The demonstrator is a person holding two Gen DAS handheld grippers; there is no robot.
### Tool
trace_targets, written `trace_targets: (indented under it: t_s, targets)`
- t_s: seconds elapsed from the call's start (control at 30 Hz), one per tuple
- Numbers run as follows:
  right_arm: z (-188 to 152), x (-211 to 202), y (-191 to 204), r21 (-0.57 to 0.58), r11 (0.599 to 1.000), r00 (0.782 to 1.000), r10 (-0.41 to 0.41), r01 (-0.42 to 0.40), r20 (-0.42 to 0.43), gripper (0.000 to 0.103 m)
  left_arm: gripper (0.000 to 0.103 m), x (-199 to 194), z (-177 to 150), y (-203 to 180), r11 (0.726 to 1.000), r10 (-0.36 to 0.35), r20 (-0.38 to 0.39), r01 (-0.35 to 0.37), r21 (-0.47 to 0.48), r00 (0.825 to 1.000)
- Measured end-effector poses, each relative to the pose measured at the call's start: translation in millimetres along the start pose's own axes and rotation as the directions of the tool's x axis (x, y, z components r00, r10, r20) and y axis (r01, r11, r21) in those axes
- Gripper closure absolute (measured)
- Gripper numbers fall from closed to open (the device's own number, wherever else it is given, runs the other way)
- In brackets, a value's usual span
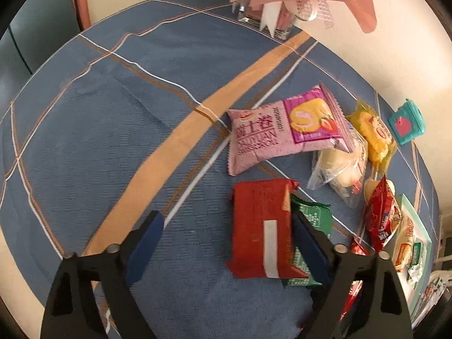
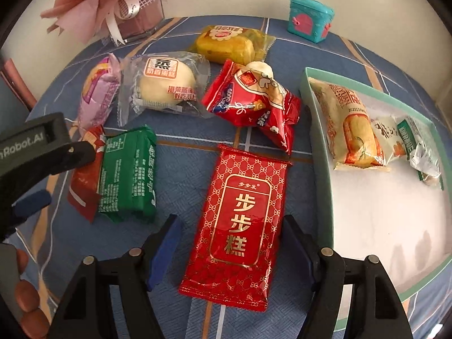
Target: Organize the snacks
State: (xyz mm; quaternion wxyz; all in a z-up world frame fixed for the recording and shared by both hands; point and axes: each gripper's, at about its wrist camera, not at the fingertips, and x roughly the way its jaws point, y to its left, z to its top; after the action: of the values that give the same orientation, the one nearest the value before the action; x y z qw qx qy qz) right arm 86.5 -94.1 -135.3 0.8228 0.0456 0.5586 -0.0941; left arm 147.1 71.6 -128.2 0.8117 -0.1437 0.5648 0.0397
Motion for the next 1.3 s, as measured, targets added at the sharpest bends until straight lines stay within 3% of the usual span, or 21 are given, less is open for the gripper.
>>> trace_targets:
  t_s: [0.2, 0.3, 0.5, 0.67, 1.1, 1.3]
  targets:
    - [-2, -1, 1, 0.002, 1.0, 1.0, -0.008, 0.008, 0.002, 0.038, 0.047, 8, -2, -6, 0.999, -0.02, -0.046, 0.021, 0.031, 0.999]
    - [-2, -2, -3, 0.015, 1.0, 1.0, -0.006, 0.006, 0.0, 0.045, 0.053, 11, -4, -7, 0.999, 0.0, -0.06, 0.003, 0.044, 0.998]
    - [-1, -2, -5, 0.015, 1.0, 1.0, -0.003, 0.003, -0.006, 0.052, 0.053, 11, -7, -14, 0.996, 0.033, -0.068, -0.028, 0.08, 0.997]
    - [2, -4, -15, 0.021, 1.0, 1.0, 0.016, -0.016, -0.021, 0.053, 0.061, 8, -11, -23, 0.992, 0.06, -0.058, -0.053, 0.114, 0.997]
    - [-6, -13, -31, -0.006, 0.999, 0.999, 0.037, -0.037, -0.022, 0.055, 0.062, 2, -24, -44, 0.984, 0.092, -0.039, -0.085, 0.155, 0.995]
    - [-7, -24, -41, 0.069, 0.993, 0.995, 0.099, -0.098, -0.022, 0.055, 0.062, -17, -28, -51, 0.986, 0.087, 0.01, -0.088, 0.145, 0.996]
